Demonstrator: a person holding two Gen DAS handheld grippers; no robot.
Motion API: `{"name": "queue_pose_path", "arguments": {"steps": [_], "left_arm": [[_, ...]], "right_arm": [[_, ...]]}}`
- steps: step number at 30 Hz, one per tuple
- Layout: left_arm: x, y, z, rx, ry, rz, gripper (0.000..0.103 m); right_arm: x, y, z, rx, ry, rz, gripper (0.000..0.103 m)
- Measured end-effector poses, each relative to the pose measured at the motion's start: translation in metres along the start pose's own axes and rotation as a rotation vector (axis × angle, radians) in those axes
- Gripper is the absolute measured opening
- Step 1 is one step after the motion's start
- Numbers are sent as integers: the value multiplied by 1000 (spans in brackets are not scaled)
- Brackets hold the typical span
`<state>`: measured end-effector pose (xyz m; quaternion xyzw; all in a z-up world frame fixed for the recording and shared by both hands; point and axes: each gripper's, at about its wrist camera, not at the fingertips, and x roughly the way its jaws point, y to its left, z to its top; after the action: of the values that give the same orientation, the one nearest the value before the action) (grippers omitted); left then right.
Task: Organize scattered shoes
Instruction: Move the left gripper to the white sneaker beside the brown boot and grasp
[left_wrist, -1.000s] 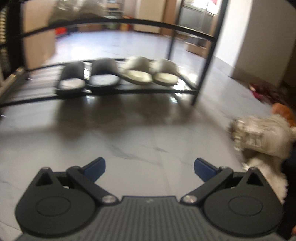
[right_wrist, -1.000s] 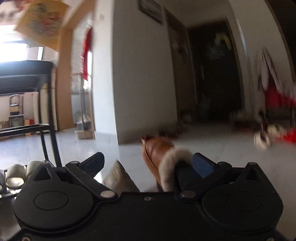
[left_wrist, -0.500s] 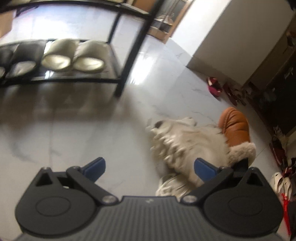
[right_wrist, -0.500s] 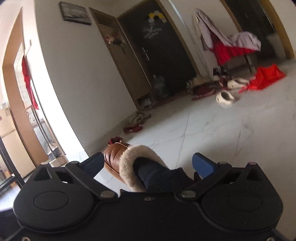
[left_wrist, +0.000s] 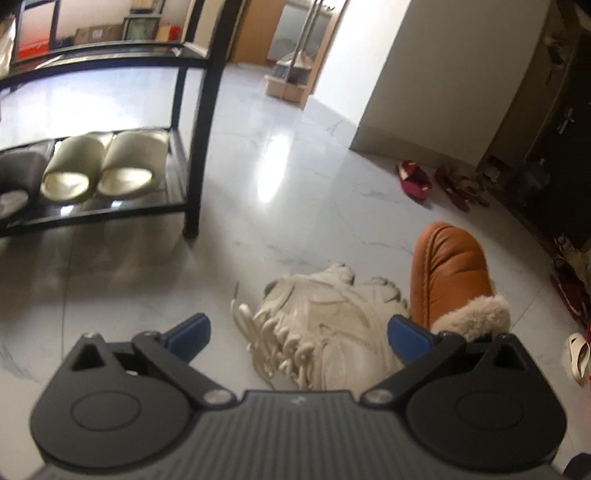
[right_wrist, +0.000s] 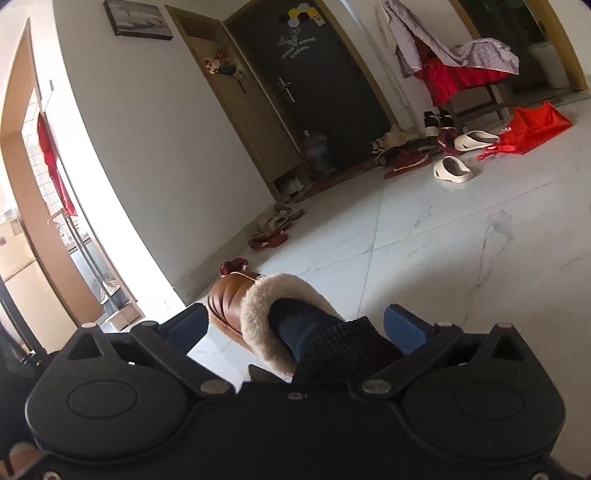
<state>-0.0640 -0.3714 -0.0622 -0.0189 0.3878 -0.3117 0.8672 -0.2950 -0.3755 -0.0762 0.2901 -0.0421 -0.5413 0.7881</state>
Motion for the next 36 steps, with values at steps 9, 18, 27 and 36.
{"name": "queue_pose_path", "arguments": {"steps": [9, 18, 27, 36], "left_arm": [[-7, -16, 6, 57, -67, -28, 102], [27, -40, 5, 204, 25, 59, 103], [37, -55, -2, 308, 22, 84, 102], [55, -55, -4, 325, 56, 91, 102]], "right_arm": [[0, -1, 0, 0, 6, 3, 103], [0, 1, -1, -20, 10, 8, 103], [4, 2, -1, -19, 38, 12, 103], [6, 3, -1, -17, 61, 14, 103]]}}
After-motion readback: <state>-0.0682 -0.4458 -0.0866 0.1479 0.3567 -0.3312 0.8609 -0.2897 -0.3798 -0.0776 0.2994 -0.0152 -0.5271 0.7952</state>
